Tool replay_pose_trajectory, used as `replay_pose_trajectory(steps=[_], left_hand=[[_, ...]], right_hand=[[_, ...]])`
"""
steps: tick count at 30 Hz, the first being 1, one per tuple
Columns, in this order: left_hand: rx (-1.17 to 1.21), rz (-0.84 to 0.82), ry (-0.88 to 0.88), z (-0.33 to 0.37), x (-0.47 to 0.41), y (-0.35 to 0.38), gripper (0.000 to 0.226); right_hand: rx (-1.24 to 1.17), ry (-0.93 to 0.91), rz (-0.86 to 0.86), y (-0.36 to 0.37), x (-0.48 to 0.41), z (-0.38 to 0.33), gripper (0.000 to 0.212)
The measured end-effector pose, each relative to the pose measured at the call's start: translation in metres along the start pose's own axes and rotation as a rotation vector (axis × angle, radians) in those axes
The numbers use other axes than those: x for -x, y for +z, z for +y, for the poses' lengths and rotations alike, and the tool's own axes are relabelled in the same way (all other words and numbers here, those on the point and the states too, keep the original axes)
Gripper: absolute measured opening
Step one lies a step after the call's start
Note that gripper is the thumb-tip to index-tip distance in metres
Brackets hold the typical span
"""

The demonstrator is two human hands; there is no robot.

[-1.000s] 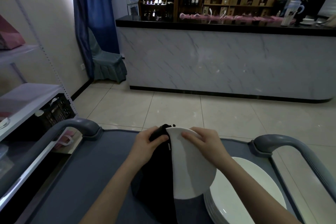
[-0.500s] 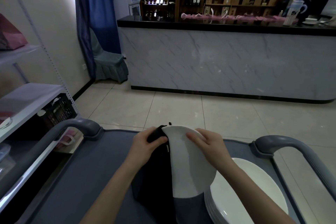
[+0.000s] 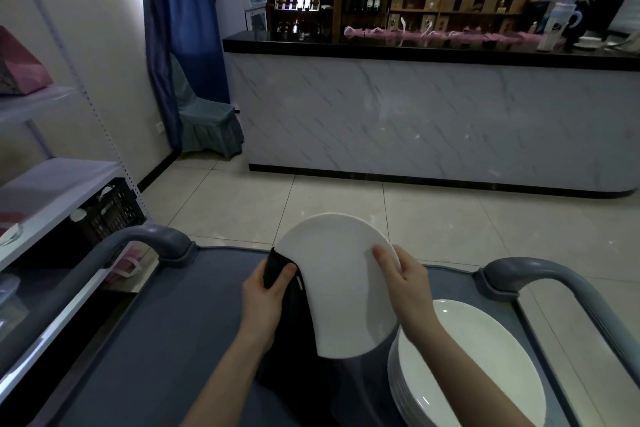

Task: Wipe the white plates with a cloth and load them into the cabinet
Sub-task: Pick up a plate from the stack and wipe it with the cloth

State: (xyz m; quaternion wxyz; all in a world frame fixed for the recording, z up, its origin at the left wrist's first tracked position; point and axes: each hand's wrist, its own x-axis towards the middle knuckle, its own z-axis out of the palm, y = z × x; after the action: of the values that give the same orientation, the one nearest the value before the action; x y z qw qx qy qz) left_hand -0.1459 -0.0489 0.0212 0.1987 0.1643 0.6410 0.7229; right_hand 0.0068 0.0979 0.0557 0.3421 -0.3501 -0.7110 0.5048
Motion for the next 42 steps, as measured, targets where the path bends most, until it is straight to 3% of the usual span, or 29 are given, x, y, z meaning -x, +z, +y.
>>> replay_pose_trajectory(steps=[2, 5, 8, 13, 17, 20, 24, 28, 31, 36, 38, 42], left_hand=[[-0.036, -0.026, 0.059, 0.007, -0.005, -0.004, 0.011], [-0.222, -0.216, 0.167, 0.024, -0.017, -0.004, 0.007], [-0.44, -0.389, 0.225, 0.035, -0.021, 0.005, 0.021], [-0.323, -0.273, 0.201, 0.032, -0.022, 0.007, 0.016], [-0.112, -0.091, 0.096, 0.008, -0.007, 0.001, 0.006], [-0.05, -0.069, 0.008, -0.007, 0.003, -0.002, 0.006], [-0.127, -0.171, 0.099, 0.005, -0.005, -0.003, 0.012], [-0.403, -0.405, 0.243, 0.031, -0.022, 0.002, 0.011], [-0.479, -0.495, 0.248, 0.036, -0.024, 0.007, 0.014], [-0.301, -0.224, 0.149, 0.024, -0.017, 0.001, 0.016], [-0.151, -0.097, 0.07, 0.013, -0.01, -0.002, 0.005], [0.002, 0.069, -0.048, -0.013, 0.012, 0.012, 0.015]], right_hand=[[0.138, -0.101, -0.117, -0.013, -0.009, -0.005, 0.027], [0.266, -0.204, -0.346, -0.02, -0.024, -0.021, 0.009], [0.361, -0.262, -0.472, -0.008, -0.028, -0.028, 0.02], [0.169, -0.221, -0.276, -0.007, -0.016, -0.019, 0.035], [-0.064, -0.012, 0.041, -0.001, -0.001, -0.003, 0.043], [-0.118, 0.058, 0.1, -0.002, 0.002, 0.003, 0.044], [0.047, -0.065, -0.076, -0.011, -0.005, -0.002, 0.032], [0.215, -0.179, -0.332, -0.005, -0.011, -0.015, 0.033], [0.288, -0.242, -0.423, -0.001, -0.015, -0.023, 0.033], [0.137, -0.19, -0.22, -0.001, -0.01, -0.018, 0.04], [0.02, -0.094, -0.025, 0.003, -0.005, -0.012, 0.045], [-0.251, 0.201, 0.349, 0.026, 0.009, -0.005, 0.041]])
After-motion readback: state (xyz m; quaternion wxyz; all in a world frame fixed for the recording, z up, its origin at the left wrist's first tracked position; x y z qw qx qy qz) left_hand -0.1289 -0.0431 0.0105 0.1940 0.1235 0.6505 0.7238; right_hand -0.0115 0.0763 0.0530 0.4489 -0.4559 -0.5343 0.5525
